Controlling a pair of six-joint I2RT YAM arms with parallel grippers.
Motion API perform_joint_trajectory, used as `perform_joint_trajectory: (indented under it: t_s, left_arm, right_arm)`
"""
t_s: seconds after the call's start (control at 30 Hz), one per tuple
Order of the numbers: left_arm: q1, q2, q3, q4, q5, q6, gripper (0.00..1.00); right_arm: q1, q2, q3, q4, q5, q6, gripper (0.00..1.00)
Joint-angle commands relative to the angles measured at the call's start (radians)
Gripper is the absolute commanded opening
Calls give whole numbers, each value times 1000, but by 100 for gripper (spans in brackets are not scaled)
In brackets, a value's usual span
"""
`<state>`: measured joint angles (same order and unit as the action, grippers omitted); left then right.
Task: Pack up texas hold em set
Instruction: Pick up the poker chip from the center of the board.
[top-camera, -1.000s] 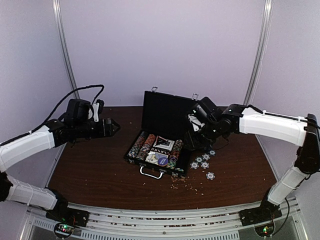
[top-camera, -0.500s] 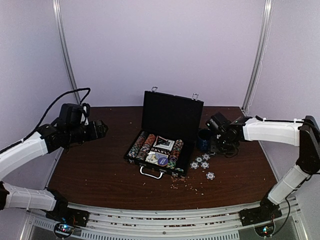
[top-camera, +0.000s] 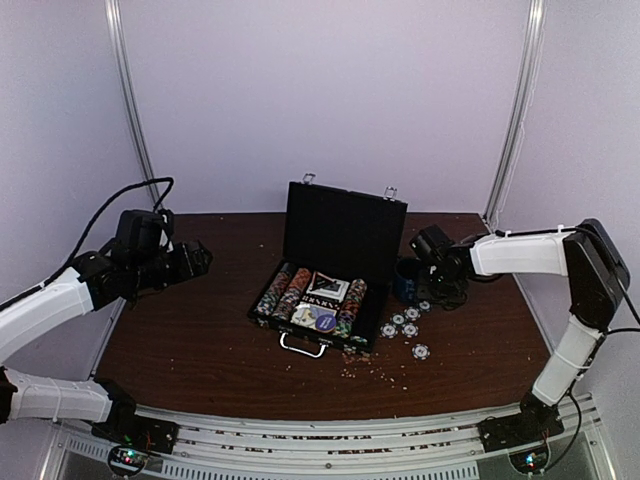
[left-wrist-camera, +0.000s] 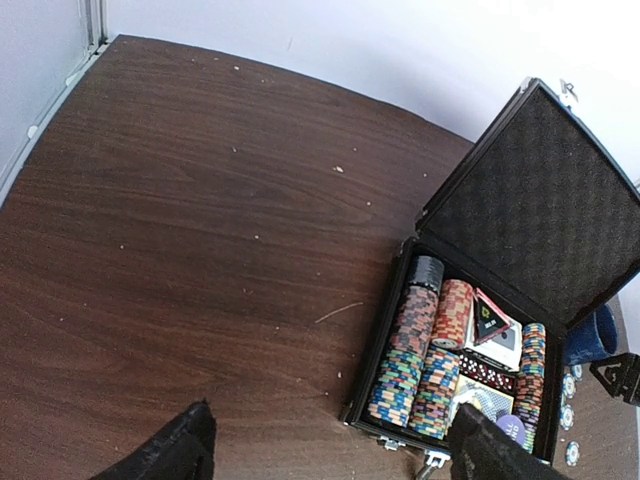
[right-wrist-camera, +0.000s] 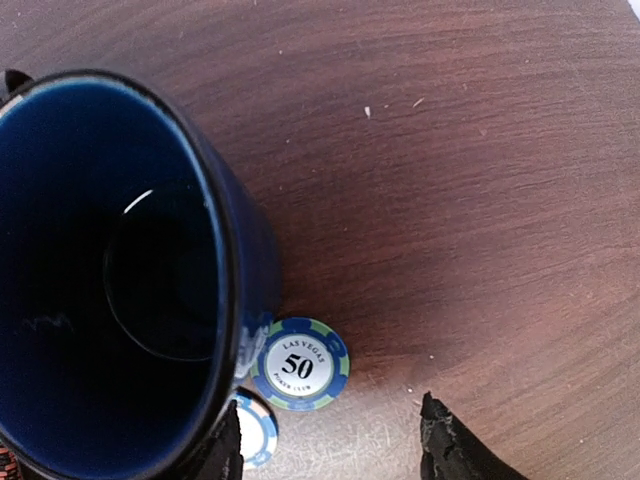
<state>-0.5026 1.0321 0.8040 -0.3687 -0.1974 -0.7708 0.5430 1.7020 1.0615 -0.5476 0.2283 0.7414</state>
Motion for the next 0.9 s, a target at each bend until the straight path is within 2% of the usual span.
perform_joint_trajectory:
  t_s: [0.0,0.57,0.87]
  left_arm:
    - [11,-8,-12,28,-17,-12,83]
    - [25,35,9,51,-8,12,84]
    - [36,44,3,63,5,21,84]
  right_arm:
    - [-8,48,38,43,-21,-17,58]
    - [-26,180,139,13,-7,-19,52]
    - [-30,160,90,6,-17,23,54]
